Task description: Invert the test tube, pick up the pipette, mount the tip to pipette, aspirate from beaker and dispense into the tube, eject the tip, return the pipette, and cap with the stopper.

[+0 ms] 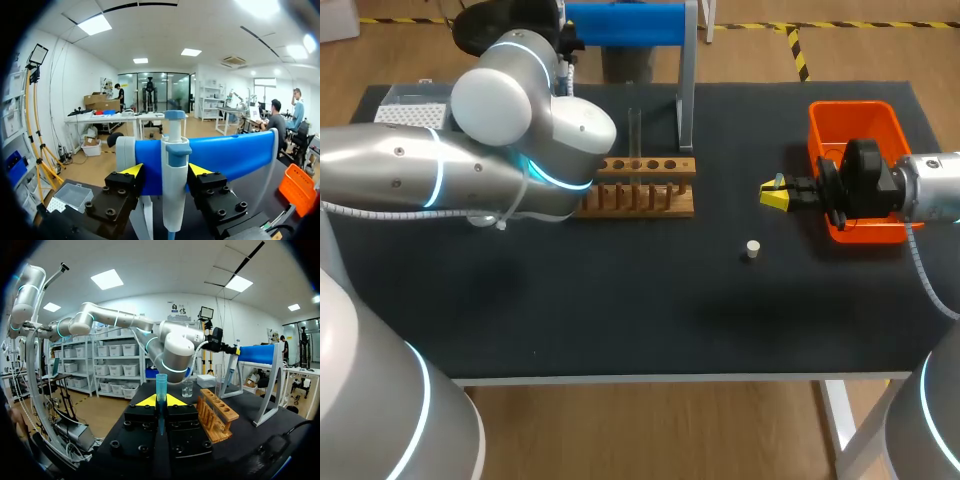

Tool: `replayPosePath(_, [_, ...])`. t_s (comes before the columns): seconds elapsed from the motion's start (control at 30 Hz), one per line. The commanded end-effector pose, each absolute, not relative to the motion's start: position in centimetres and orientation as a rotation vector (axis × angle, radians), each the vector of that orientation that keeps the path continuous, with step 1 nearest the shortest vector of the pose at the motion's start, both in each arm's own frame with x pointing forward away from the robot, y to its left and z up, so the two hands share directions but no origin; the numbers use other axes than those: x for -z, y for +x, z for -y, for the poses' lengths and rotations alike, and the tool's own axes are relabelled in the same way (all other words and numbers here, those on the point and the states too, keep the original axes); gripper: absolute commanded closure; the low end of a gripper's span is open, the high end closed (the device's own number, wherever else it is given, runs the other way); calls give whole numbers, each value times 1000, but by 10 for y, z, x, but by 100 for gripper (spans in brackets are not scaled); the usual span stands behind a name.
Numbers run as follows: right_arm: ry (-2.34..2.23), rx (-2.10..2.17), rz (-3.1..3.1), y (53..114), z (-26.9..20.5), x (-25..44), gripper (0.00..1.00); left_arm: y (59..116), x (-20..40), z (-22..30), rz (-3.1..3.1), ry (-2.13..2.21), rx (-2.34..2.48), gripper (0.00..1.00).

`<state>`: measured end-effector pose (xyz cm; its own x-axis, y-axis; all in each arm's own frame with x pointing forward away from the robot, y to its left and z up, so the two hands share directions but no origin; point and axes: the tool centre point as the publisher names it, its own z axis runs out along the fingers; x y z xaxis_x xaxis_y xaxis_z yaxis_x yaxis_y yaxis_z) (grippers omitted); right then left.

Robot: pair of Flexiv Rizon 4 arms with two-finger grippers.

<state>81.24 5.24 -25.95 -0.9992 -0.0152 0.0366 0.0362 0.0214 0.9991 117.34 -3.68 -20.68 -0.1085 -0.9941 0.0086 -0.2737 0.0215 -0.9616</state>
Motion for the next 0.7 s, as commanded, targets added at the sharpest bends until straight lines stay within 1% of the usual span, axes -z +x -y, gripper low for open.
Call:
replayPosePath(0.03, [-25, 2172, 2222, 811, -52, 259, 100, 1177, 213, 40, -1483, -1353, 1140, 51])
replayPosePath(0.23, [-25, 2172, 2222, 811, -52, 259, 100, 1178, 213, 40, -1486, -1356, 1136, 55])
replayPosePath(0.47, [-25, 2172, 2222, 811, -52, 259, 100, 1179, 214, 41, -1485, -1356, 1139, 55])
replayPosePath(0.53, [-25, 2172, 2222, 811, -52, 259, 100, 1180, 214, 42, -1485, -1356, 1140, 60])
replayPosePath(0.6, [-25, 2172, 2222, 811, -52, 259, 100, 1180, 214, 42, -1484, -1357, 1140, 73])
replayPosePath(0.67, [-25, 2172, 2222, 811, -52, 259, 100, 1180, 214, 42, -1483, -1357, 1139, 93])
replayPosePath(0.7, [-25, 2172, 2222, 811, -52, 259, 100, 1180, 214, 42, -1482, -1358, 1139, 100])
